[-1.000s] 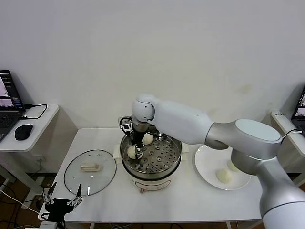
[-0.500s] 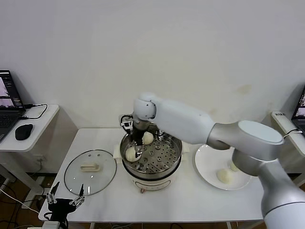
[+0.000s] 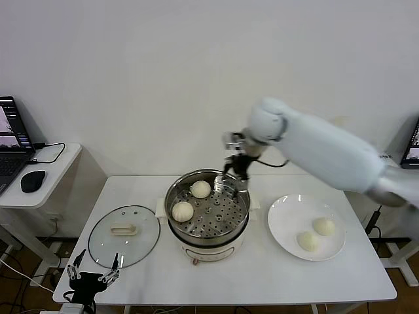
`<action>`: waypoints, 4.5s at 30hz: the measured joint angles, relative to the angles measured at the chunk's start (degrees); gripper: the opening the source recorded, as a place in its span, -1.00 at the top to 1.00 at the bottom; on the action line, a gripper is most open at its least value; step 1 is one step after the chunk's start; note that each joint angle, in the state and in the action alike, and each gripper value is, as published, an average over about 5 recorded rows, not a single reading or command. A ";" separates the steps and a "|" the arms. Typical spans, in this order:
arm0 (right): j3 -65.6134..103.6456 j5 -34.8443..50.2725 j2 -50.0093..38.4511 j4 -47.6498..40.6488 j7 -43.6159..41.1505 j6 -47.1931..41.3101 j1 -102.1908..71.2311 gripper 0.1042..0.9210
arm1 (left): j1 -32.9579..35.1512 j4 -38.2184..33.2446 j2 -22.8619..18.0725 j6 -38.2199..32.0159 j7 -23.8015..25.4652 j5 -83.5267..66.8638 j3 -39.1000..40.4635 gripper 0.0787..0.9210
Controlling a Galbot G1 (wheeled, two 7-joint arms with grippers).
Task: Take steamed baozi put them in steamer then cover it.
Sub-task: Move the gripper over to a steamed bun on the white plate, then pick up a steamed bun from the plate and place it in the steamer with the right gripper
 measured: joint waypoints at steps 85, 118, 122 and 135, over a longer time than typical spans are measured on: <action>21.30 -20.60 -10.61 -6.09 8.53 7.40 -37.02 -0.08 | 1.23 2.97 0.77 0.61 1.00 2.25 -0.01 -0.77; 5.51 -2.14 5.94 -8.64 -3.15 28.78 -1.33 -0.07 | 1.67 0.40 -0.24 -0.78 0.19 3.13 -2.00 -0.77; 3.77 -2.94 9.16 -8.01 -4.19 34.62 0.10 -0.07 | 1.80 0.11 -0.49 -0.91 0.09 3.36 -2.42 -0.77; -1.52 -8.26 16.40 -5.36 -5.44 49.88 1.56 -0.07 | 0.83 -0.38 -1.54 -0.96 0.17 3.37 -2.84 -0.77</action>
